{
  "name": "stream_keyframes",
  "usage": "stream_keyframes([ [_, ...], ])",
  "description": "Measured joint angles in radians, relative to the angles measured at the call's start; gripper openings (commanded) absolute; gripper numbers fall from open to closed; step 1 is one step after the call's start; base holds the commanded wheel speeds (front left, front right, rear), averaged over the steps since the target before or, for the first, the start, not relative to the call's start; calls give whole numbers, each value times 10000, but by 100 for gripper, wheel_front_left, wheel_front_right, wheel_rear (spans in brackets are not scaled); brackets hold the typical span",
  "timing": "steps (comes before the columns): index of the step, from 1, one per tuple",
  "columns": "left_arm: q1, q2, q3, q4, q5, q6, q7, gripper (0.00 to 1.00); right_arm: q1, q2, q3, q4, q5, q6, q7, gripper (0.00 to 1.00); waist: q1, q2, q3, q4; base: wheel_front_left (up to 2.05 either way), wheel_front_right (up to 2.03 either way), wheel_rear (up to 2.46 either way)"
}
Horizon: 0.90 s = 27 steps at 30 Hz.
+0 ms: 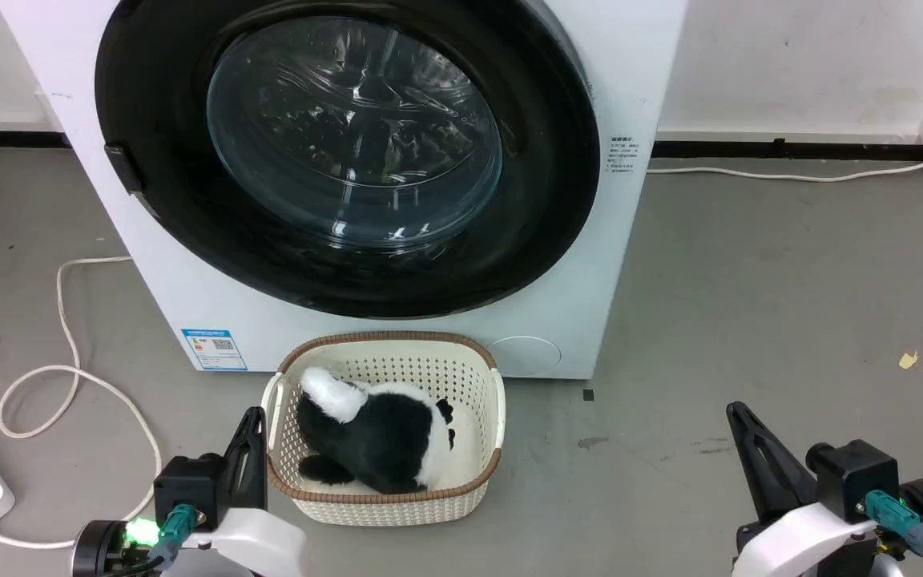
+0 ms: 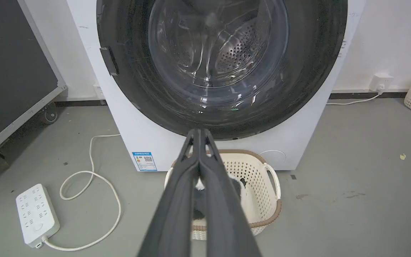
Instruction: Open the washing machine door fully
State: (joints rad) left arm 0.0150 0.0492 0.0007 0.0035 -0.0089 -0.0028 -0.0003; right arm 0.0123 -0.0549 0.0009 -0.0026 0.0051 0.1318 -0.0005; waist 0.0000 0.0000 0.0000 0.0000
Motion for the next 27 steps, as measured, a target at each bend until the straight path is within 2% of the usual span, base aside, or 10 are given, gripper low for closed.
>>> stream_keyframes([
  [27,0,0,-4,0,0,0,2,0,0,0,-4,0,0,0,0,0,0,0,0,0,0,0,0],
])
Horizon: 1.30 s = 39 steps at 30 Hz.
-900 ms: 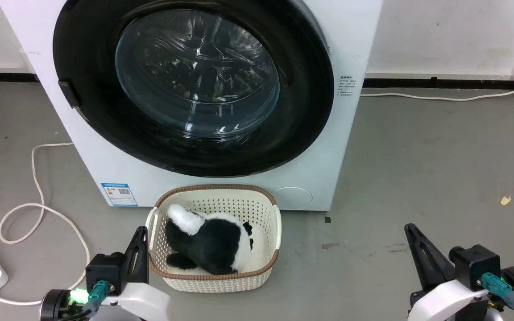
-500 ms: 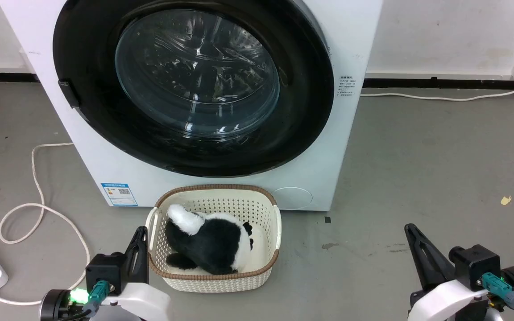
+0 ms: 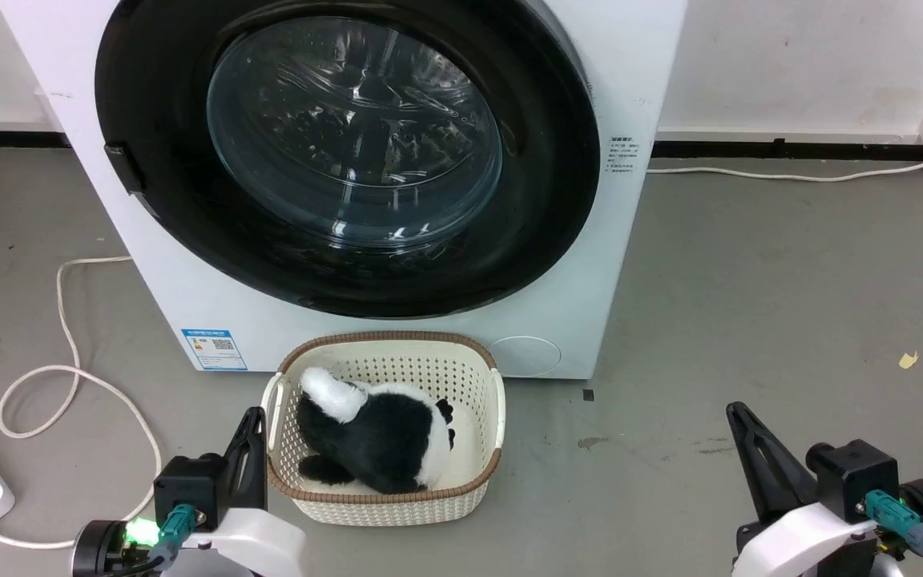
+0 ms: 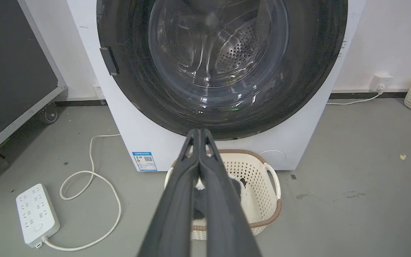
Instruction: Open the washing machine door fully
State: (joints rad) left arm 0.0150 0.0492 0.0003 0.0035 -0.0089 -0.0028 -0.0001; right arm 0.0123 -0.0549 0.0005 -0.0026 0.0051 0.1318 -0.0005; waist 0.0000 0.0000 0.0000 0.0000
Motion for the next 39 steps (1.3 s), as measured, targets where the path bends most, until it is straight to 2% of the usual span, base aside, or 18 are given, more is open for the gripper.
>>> stream_keyframes([
  [7,0,0,-2,0,0,0,0,0,0,0,-2,0,0,0,0,0,0,0,0,0,0,0,0],
  [8,2,0,0,2,-6,0,-2,100,2,-2,0,-2,2,0,0,100,0,0,0,0,0,0,0],
  [39,-3,0,-194,-71,-21,-2,-510,100,-111,-123,115,-84,31,0,-518,100,1,0,521,160,0,0,0],
])
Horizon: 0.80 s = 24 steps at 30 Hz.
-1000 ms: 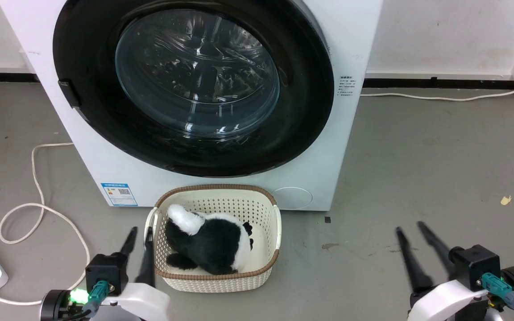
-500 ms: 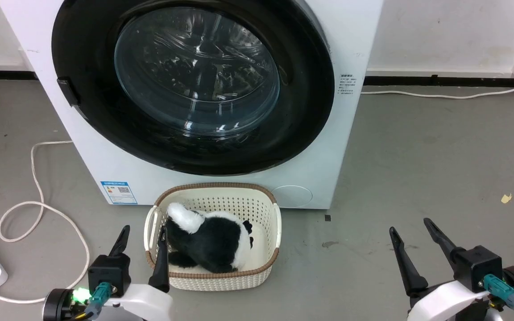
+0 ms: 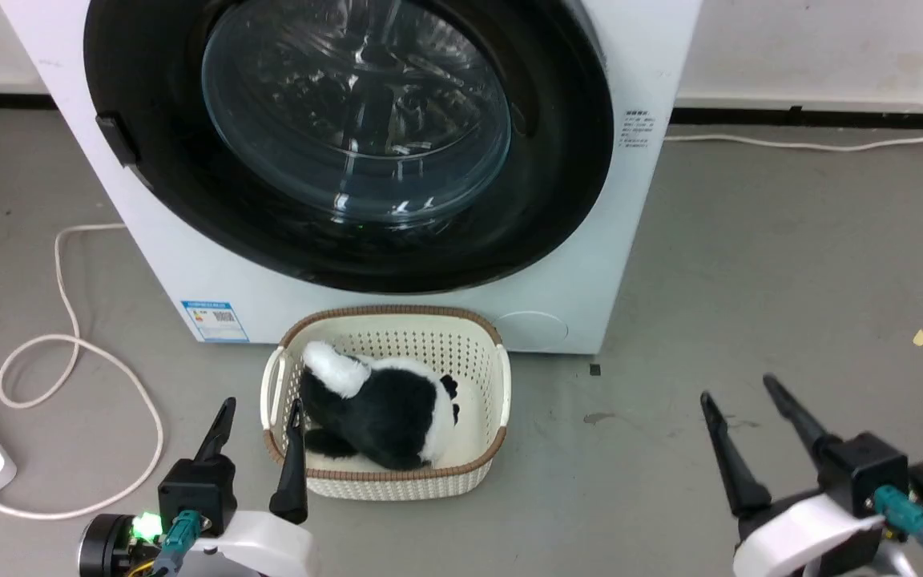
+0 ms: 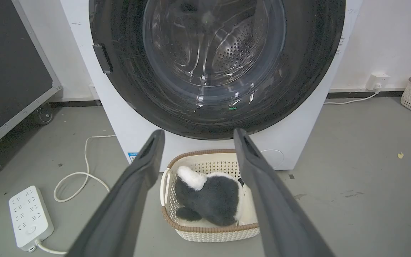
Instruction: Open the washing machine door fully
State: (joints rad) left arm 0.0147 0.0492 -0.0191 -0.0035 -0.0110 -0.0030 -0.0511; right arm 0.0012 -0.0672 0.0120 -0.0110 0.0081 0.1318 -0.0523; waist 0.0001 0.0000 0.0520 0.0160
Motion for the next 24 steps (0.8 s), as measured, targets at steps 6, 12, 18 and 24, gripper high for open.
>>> stream_keyframes([
  [6,-186,2,-25,-67,-12,0,-130,100,-511,-244,71,-75,19,0,-27,100,1,0,302,84,0,0,0],
  [12,-390,2,-54,-180,-15,-2,-293,100,-1206,-514,117,-224,426,0,84,0,1,0,731,228,0,0,0],
  [18,-523,4,-81,-242,-25,-4,-395,100,-1945,-662,46,-244,930,0,328,0,1,0,1049,357,0,0,0],
  [24,-660,4,-121,-288,-94,-4,-531,100,-2799,-832,-56,-182,1476,0,598,0,1,0,1371,492,0,0,0],
])
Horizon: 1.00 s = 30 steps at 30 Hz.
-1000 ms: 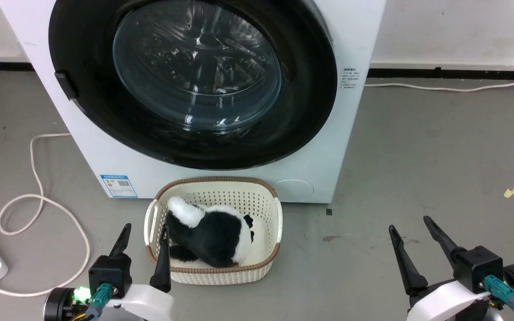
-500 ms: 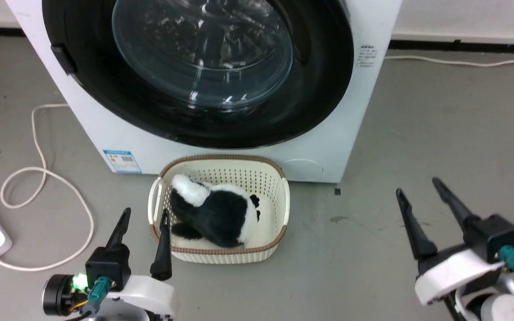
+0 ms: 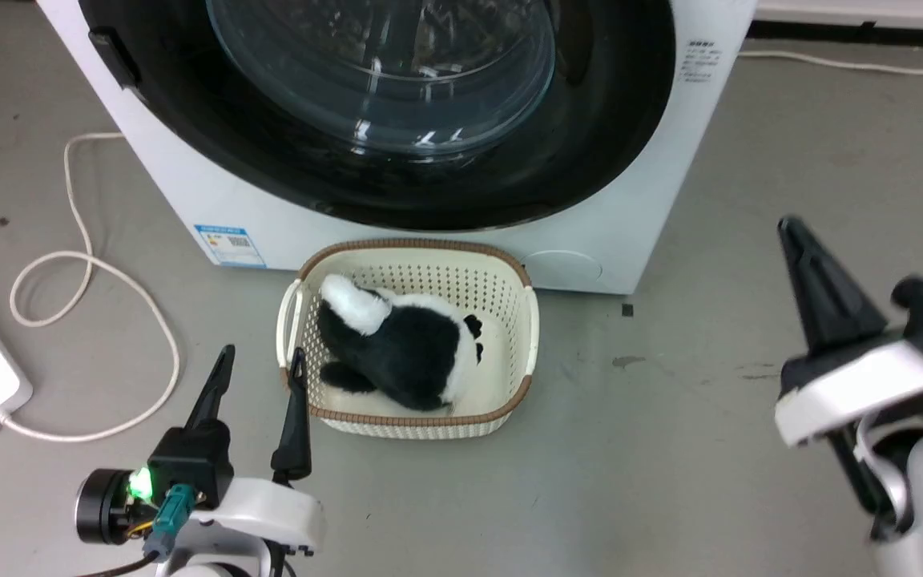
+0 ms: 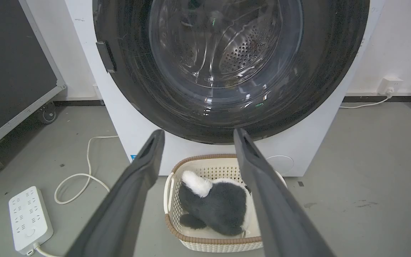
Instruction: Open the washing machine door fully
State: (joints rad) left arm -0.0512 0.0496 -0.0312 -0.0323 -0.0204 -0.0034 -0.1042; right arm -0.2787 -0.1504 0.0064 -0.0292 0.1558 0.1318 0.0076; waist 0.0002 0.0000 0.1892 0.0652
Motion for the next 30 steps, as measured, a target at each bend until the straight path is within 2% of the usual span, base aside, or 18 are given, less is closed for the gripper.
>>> stream_keyframes([
  [15,-459,-2,-155,-176,-6,-59,-307,100,-2490,52,-930,1304,1952,-2,1154,0,0,0,837,358,0,0,0],
  [30,-776,-2,-257,-288,-79,-86,-654,100,-5457,506,-2502,3864,3837,-4,3822,0,0,0,1760,881,0,0,0],
])
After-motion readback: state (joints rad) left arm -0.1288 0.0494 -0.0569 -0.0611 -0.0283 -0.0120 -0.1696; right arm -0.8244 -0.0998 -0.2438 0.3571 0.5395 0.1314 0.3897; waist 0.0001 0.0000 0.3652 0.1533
